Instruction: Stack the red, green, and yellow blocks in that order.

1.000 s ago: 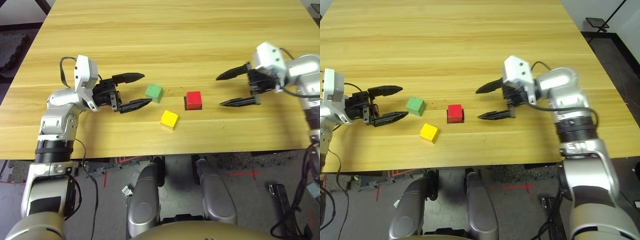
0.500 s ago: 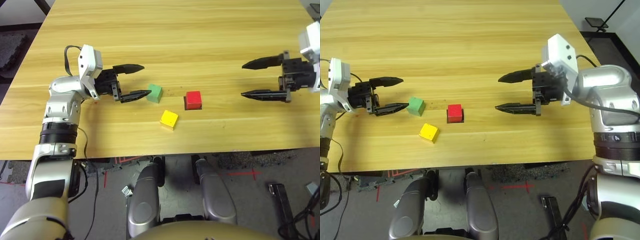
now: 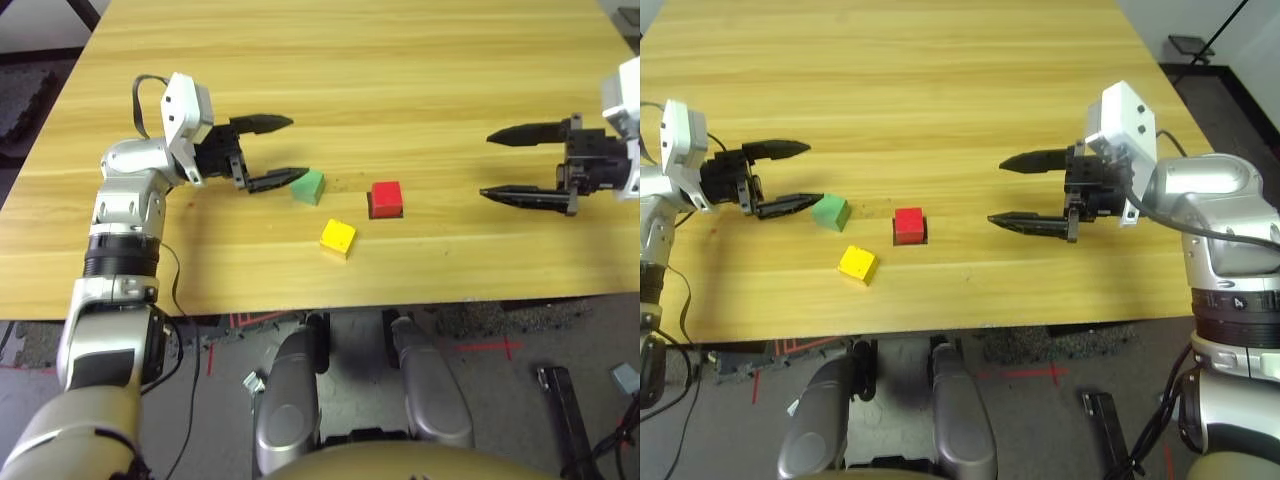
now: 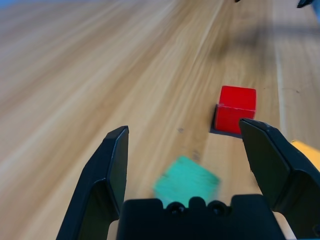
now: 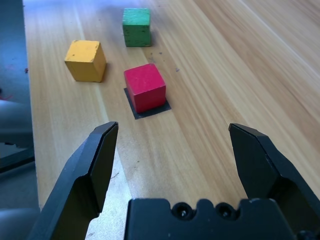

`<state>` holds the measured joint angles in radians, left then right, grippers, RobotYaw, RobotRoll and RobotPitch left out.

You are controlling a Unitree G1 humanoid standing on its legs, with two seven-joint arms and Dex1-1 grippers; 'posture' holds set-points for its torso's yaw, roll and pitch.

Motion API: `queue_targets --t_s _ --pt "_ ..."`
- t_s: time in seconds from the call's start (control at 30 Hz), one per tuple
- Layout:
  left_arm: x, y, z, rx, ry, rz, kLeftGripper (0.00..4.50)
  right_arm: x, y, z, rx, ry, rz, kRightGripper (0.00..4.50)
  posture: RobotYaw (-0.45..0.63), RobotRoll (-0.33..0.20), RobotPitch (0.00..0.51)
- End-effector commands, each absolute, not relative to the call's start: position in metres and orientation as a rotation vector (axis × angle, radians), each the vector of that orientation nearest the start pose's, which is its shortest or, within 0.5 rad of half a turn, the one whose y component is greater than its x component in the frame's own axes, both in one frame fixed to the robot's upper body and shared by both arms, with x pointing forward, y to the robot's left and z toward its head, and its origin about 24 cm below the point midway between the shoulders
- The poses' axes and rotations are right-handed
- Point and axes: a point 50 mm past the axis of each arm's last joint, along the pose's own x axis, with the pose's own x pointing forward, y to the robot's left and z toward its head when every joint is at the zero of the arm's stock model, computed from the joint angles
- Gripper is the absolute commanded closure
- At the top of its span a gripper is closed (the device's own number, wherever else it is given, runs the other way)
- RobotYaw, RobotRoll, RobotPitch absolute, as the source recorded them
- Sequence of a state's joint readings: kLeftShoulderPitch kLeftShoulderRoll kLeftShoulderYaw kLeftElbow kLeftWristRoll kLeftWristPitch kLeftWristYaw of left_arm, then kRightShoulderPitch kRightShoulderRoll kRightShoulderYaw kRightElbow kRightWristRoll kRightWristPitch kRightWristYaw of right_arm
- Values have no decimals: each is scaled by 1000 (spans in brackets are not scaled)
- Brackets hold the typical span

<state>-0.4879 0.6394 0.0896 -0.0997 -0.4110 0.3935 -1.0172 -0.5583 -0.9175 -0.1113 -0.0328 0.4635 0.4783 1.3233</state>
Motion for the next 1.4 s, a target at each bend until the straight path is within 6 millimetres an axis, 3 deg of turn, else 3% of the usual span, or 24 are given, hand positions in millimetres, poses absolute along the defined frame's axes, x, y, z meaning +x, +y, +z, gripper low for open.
queue_targets --t_s 0.03,0.17,0.37,0.93,1.4 --pt "283 192 212 366 -36 -778 0 275 -237 234 -438 82 1181 42 192 94 308" --pt "277 184 223 344 -3 -595 0 276 -235 232 -431 84 1190 42 208 104 307" --pt "268 163 211 249 144 -474 0 277 -237 232 -433 85 1189 42 212 108 301" --pt "248 142 182 170 411 -495 0 280 -239 226 -420 98 1181 42 204 109 305" --pt "259 140 184 156 370 -432 0 281 -235 223 -419 96 1202 42 209 104 295"
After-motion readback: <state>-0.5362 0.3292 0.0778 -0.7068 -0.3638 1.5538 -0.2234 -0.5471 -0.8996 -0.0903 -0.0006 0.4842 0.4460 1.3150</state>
